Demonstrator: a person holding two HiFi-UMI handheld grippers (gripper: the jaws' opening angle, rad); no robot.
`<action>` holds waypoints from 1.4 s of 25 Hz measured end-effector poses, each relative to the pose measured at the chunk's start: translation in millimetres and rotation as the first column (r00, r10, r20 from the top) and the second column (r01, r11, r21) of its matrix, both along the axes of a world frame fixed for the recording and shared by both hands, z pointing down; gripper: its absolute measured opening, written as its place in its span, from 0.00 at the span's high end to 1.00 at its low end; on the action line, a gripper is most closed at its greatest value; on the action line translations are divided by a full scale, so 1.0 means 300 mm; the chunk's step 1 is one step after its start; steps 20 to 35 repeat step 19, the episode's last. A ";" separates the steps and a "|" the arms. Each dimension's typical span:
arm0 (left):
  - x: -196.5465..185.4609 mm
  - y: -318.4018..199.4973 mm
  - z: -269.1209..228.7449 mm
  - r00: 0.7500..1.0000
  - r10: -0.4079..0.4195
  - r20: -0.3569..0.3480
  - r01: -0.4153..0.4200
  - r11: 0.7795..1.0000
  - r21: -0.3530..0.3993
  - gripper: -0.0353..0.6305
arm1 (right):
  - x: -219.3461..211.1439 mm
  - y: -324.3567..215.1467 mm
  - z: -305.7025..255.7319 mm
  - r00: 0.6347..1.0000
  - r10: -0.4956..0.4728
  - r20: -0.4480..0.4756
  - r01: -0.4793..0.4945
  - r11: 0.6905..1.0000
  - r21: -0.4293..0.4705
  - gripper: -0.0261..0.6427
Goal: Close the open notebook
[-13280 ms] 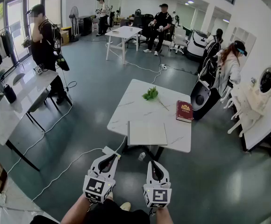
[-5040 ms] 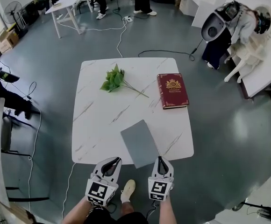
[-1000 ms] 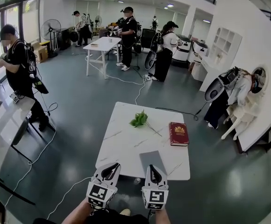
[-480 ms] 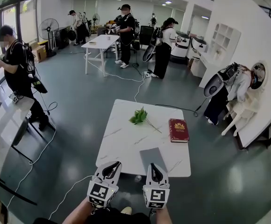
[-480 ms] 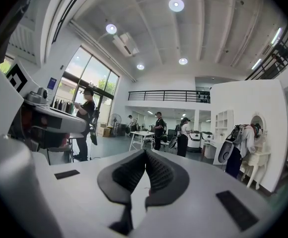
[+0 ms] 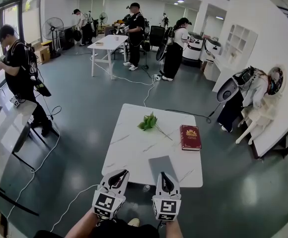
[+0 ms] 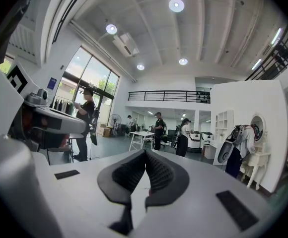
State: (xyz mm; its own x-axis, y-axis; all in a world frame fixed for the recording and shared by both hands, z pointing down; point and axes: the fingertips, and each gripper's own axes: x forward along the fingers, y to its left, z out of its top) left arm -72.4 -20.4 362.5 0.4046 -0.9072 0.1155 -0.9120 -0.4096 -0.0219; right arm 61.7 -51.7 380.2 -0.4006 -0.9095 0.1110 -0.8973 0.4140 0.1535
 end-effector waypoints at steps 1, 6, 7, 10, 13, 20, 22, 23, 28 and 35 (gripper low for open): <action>0.001 -0.002 0.001 1.000 0.000 0.000 0.000 1.000 -0.001 0.90 | 0.001 -0.003 0.000 1.000 0.001 0.000 -0.001 1.000 0.000 0.94; 0.006 0.007 -0.013 1.000 0.000 0.003 0.000 1.000 -0.001 0.90 | 0.006 0.009 -0.009 1.000 -0.001 0.000 0.001 1.000 -0.002 0.94; 0.007 0.009 -0.017 1.000 0.000 0.003 0.000 1.000 -0.001 0.90 | 0.007 0.011 -0.012 1.000 -0.001 0.000 0.001 1.000 -0.002 0.94; 0.008 0.012 -0.018 1.000 0.001 0.003 -0.001 1.000 -0.002 0.90 | 0.009 0.012 -0.011 1.000 -0.001 0.000 0.001 1.000 -0.003 0.94; 0.011 0.010 -0.011 1.000 -0.001 0.002 0.001 1.000 -0.002 0.90 | 0.015 0.011 -0.001 1.000 0.001 0.001 -0.001 1.000 -0.005 0.94; 0.023 0.019 0.000 1.000 -0.004 0.005 0.004 1.000 -0.001 0.90 | 0.028 0.022 0.009 1.000 -0.001 0.001 0.001 1.000 -0.007 0.94; 0.023 0.019 0.000 1.000 -0.004 0.005 0.004 1.000 -0.001 0.90 | 0.028 0.022 0.009 1.000 -0.001 0.001 0.001 1.000 -0.007 0.94; 0.023 0.019 0.000 1.000 -0.004 0.005 0.004 1.000 -0.001 0.90 | 0.028 0.022 0.009 1.000 -0.001 0.001 0.001 1.000 -0.007 0.94; 0.023 0.019 0.000 1.000 -0.004 0.005 0.004 1.000 -0.001 0.90 | 0.028 0.022 0.009 1.000 -0.001 0.001 0.001 1.000 -0.007 0.94; 0.023 0.019 0.000 1.000 -0.004 0.005 0.004 1.000 -0.001 0.90 | 0.028 0.022 0.009 1.000 -0.001 0.001 0.001 1.000 -0.007 0.94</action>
